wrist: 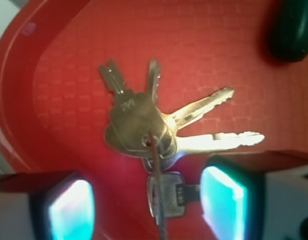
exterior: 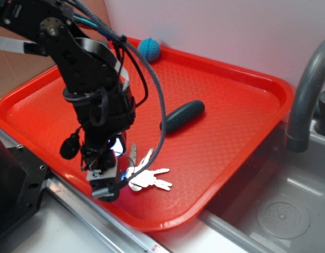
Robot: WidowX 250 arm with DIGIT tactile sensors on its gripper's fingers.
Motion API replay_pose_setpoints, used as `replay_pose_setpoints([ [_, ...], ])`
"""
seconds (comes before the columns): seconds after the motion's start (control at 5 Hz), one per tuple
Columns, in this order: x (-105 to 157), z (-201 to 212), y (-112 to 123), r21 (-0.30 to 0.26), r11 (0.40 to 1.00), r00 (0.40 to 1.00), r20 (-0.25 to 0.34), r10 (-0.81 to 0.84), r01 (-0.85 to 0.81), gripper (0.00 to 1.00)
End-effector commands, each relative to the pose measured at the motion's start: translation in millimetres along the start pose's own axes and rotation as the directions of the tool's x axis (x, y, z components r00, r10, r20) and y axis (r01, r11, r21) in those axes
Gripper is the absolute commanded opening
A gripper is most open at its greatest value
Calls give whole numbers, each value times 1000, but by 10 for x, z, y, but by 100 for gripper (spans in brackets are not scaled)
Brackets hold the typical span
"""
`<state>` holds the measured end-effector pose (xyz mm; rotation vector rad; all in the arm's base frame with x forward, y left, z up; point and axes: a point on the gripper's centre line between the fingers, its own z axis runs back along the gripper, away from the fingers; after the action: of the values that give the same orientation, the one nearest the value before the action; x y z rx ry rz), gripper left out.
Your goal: Grab the silver keys.
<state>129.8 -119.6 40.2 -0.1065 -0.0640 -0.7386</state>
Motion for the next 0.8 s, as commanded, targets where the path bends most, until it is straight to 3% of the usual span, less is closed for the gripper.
replay_pose_setpoints([
  [0.0, 41, 67, -44, 0, 1000, 1000, 31, -1, 1, 0],
  [0.4, 120, 224, -12, 4, 1000, 998, 62, 6, -7, 0],
  [0.6, 23, 738, 306, 85, 991, 992, 80, 94, -101, 0],
])
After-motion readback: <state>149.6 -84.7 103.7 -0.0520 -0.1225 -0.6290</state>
